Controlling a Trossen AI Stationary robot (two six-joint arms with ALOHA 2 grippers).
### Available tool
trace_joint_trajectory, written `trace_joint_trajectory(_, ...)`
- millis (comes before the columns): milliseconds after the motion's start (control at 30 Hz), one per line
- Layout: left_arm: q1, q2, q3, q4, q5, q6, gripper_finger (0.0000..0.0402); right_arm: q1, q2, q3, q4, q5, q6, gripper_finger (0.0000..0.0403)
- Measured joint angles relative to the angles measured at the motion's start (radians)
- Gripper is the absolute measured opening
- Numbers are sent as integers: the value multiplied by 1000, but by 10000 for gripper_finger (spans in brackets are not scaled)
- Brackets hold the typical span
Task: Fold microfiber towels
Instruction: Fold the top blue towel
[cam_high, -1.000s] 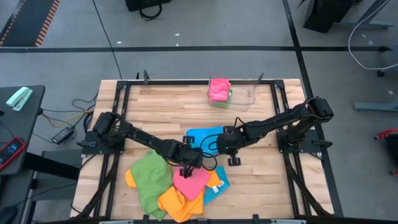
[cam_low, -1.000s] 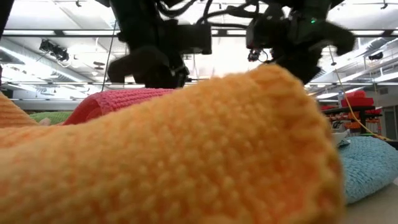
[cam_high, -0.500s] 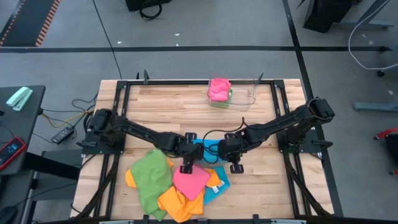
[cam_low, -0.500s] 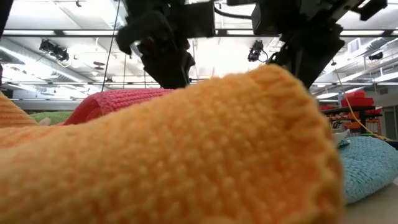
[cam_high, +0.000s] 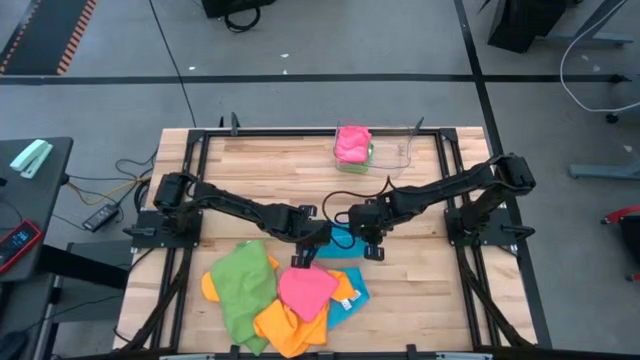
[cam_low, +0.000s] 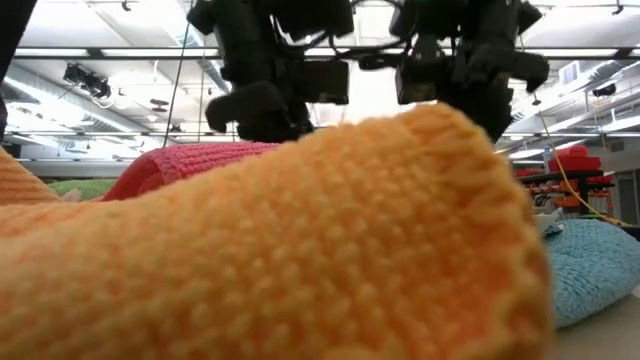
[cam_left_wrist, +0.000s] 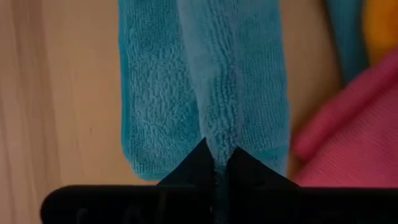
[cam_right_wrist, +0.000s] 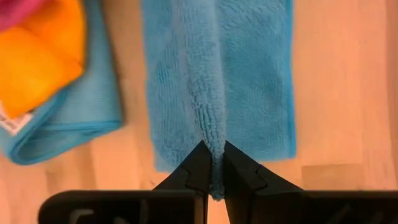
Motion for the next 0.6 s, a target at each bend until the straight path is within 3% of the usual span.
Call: trace_joint_trajectory(600, 85, 46, 1, 32, -4, 46, 27, -86, 0, -92, 83, 21, -46, 38)
